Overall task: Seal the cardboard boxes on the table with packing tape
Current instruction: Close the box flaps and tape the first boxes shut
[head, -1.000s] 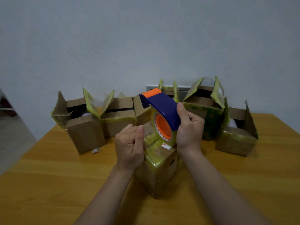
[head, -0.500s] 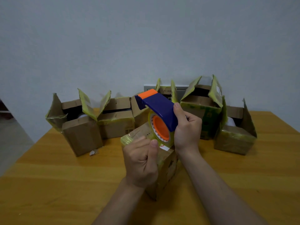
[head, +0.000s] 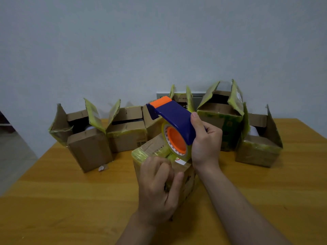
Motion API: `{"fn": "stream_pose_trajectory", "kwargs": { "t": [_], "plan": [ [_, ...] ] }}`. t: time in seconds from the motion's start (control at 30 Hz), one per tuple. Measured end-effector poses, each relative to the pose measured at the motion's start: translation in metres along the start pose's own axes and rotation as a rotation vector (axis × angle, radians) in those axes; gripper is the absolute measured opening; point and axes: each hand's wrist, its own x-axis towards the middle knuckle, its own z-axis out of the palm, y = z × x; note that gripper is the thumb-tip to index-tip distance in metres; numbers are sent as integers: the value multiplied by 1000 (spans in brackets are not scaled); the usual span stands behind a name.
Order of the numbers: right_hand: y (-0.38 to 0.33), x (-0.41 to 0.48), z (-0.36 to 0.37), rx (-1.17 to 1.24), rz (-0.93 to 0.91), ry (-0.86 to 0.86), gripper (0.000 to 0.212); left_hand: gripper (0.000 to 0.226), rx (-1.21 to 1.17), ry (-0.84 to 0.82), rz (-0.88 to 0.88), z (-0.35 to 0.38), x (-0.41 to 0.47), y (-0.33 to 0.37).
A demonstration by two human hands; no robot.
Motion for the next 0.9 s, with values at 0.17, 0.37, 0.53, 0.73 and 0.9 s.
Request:
{"fn": "stream_pose_trajectory", "kwargs": {
  "t": [0.17,0.37,0.53,0.73,0.9],
  "plan": [
    [3,3,-1,-18,-11,-2,38,40,256,-68,43,-36,3,1],
    [3,2,-1,-31,-36,-1,42,28,-30,-223,-225,-36,-10,13],
    [3,2,-2,-22,-29,-6,40,26,-72,-289,-268,-42,0,16],
    [3,1,-4,-22,-17,-5,38,56,-47,-277,-416,-55,9,8],
    [3,1,-3,-27,-6,8,40,29,-56,-211,-508,-48,19,6]
  ]
}}
